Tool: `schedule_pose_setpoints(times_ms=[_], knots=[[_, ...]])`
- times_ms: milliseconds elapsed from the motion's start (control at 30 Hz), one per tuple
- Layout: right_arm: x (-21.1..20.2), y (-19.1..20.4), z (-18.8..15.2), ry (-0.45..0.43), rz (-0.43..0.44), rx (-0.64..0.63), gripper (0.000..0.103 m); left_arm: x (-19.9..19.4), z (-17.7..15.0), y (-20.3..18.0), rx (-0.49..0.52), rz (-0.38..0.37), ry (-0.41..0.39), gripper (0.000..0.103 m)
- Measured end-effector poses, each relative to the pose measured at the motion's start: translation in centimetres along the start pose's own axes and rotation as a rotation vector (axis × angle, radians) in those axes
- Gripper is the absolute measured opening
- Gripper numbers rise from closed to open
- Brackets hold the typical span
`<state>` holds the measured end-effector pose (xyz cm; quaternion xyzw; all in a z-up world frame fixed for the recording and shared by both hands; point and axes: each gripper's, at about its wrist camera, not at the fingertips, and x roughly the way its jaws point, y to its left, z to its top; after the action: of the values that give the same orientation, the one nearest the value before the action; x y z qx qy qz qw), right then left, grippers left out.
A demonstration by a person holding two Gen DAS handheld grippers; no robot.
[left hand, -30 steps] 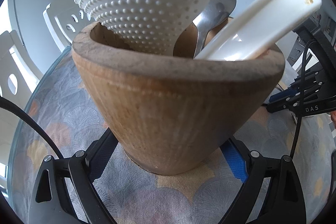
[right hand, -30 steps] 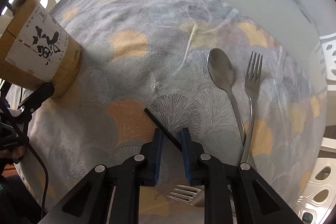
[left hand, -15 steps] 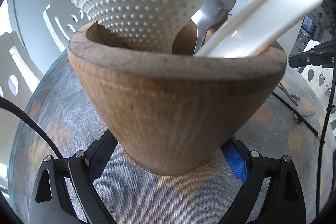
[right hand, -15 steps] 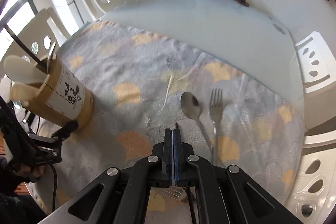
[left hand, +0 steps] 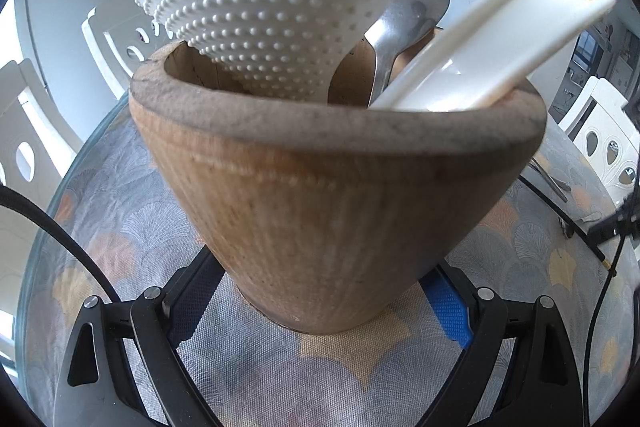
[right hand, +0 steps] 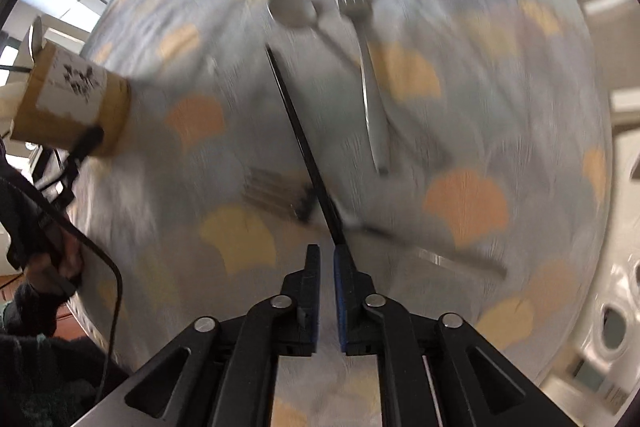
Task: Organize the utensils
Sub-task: 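Grasp the second black chopstick near its gold-banded end with the right tool, then lift the chopstick upright and carry it over the wooden holder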
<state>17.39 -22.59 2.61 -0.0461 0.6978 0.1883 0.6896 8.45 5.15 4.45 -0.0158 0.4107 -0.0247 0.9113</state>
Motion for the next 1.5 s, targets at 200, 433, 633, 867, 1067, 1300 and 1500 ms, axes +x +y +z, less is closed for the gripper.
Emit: schedule_pose_setpoints(times_ms=[200,433,633,867,1067,1300,1500], knots=[[-0.5,-0.2,-1.0,0.001,-0.041,0.018,0.016,0.0,0.0,0.0,0.0,0.0,0.0,0.093],[-1.4,1.1,-0.9,-0.036,-0.131,-0.074,0.049,0.1,0.0,0.0,0.0,0.0,0.0,0.093],[0.7,1.7,-0.6,0.023,-0.16,-0.125,0.03,0.0,0.0,0.0,0.0,-0.001,0.0,0.093],[1.6,5.4,-1.9,0.035,-0.109,-0.185,0.019,0.0,0.0,0.0,0.0,0.0,0.0,0.093],[1.4,5.8,0.4,0.016,-0.071,-0.09,0.024,0.0,0.0,0.0,0.0,-0.002,0.0,0.093],[0.6,8.7,0.2,-0.062,-0.041,-0.031,0.005,0.3,-0.1,0.1,-0.004,-0.007,0.002,0.093],[-3.4,10.3,-0.1,-0.178,0.305,0.071,0.005,0.6,-0.1,0.3,-0.005,-0.008,0.002,0.093]])
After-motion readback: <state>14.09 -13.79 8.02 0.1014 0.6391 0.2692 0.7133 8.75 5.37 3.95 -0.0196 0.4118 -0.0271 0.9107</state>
